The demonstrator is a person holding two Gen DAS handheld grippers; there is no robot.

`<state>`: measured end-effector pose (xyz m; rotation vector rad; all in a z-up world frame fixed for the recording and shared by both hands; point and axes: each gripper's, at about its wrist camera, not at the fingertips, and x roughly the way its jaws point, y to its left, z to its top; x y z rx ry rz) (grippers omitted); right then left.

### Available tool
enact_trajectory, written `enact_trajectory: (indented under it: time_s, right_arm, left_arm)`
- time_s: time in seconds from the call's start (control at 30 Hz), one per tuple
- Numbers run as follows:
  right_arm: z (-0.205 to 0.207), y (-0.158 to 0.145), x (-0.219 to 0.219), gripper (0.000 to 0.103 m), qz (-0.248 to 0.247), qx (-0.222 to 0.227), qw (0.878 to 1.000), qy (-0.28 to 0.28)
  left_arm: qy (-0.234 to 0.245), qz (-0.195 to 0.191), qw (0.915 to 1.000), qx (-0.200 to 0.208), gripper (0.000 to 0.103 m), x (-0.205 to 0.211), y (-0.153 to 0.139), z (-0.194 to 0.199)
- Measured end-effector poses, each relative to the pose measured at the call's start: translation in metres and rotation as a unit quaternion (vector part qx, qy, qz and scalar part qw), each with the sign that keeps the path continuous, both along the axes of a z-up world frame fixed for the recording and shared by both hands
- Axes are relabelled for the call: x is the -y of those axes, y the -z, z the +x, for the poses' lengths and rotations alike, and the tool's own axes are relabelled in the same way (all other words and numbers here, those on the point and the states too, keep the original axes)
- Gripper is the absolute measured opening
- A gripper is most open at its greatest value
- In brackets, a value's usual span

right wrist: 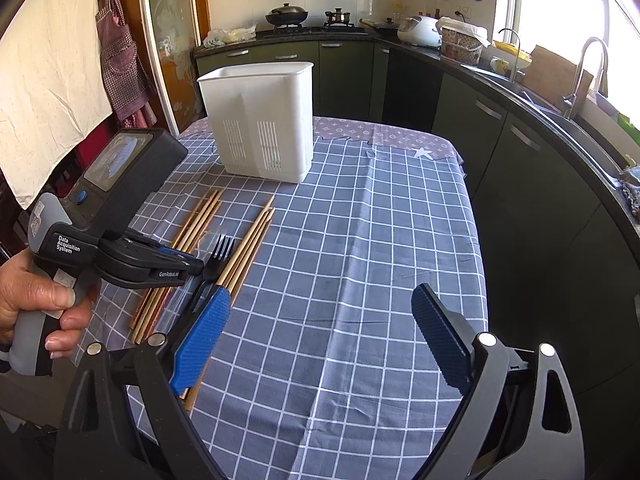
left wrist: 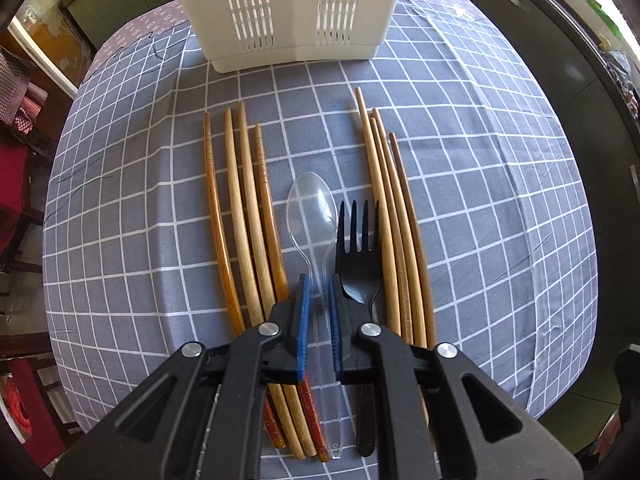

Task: Organize utensils
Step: 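Grasp the clear plastic spoon with the left gripper while the right gripper approaches the black fork, then grasp the black fork with the right gripper while the left gripper lifts the spoon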

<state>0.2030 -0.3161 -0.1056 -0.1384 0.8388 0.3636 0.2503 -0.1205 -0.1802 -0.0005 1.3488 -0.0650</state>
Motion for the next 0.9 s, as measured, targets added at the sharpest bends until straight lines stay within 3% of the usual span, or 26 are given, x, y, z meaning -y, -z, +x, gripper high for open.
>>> enact_trajectory:
  time_s: [0.27, 0.37, 0.47, 0.53, 0.73, 0.9]
  right_arm:
    - [0.028, 0.015, -0.019, 0.085, 0.022, -0.126, 0.991, -0.028]
    - [0.033, 0.02, -0.04, 0.073, 0.026, -0.162, 0.985, -0.052]
    - [0.037, 0.027, -0.063, 0.053, 0.037, -0.207, 0.975, -0.071]
    - [0.04, 0.032, -0.08, 0.033, 0.029, -0.227, 0.971, -0.074]
    - [0.05, 0.054, -0.117, 0.014, 0.01, -0.277, 0.959, -0.056]
    - [0.062, 0.069, -0.131, 0.014, 0.001, -0.299, 0.954, -0.032]
  left_arm:
    - [-0.008, -0.044, 0.9965, 0.07, 0.008, -0.018, -0.04, -0.01]
    - [-0.017, -0.042, 0.9928, 0.111, 0.008, -0.027, -0.062, -0.015]
    - [-0.021, -0.035, 0.9882, 0.148, 0.008, -0.039, -0.082, -0.026]
    - [-0.022, -0.025, 0.9853, 0.168, 0.008, -0.045, -0.093, -0.031]
    - [-0.017, -0.027, 0.9838, 0.176, 0.008, -0.06, -0.098, -0.04]
    - [-0.009, -0.036, 0.9838, 0.176, 0.008, -0.065, -0.095, -0.042]
